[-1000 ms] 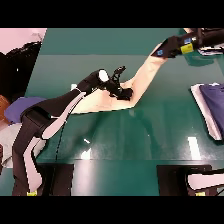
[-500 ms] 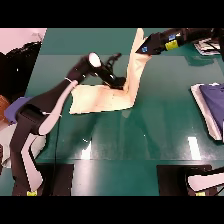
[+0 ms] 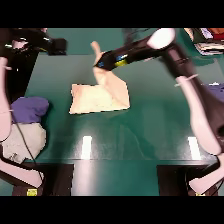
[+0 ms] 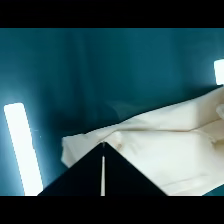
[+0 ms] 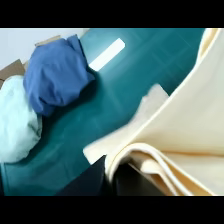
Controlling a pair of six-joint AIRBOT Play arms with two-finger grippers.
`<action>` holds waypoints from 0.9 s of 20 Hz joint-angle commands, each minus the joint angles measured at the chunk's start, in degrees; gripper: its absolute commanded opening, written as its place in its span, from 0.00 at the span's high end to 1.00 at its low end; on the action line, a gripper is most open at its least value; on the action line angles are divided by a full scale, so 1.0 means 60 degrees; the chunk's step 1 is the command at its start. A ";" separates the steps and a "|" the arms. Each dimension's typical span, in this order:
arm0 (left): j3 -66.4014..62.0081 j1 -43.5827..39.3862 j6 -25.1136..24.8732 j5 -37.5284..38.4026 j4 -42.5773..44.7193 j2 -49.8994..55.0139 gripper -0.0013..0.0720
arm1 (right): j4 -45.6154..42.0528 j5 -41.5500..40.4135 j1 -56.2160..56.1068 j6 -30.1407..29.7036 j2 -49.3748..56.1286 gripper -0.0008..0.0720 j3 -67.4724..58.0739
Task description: Fold the shirts.
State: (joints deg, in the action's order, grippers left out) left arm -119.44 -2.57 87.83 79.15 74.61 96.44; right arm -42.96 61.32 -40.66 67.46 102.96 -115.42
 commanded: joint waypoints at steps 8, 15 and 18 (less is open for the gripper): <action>0.0160 0.1107 -0.0215 0.0674 0.0058 -0.1402 0.94 | -0.0659 -0.0495 -0.0007 -0.0251 -0.0117 0.39 0.1406; 0.1042 0.1100 -0.0222 0.0375 -0.0758 -0.1381 0.94 | -0.1286 0.0692 0.3807 0.0962 -0.1938 0.28 0.5319; 0.1042 0.1100 -0.0226 0.0186 -0.1020 -0.1381 0.94 | -0.0382 0.1257 0.4696 0.1005 -0.1534 0.09 0.6226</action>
State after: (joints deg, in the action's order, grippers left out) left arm -113.62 4.03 86.50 81.54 70.46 88.20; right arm -49.50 64.82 -18.39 72.20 93.36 -84.27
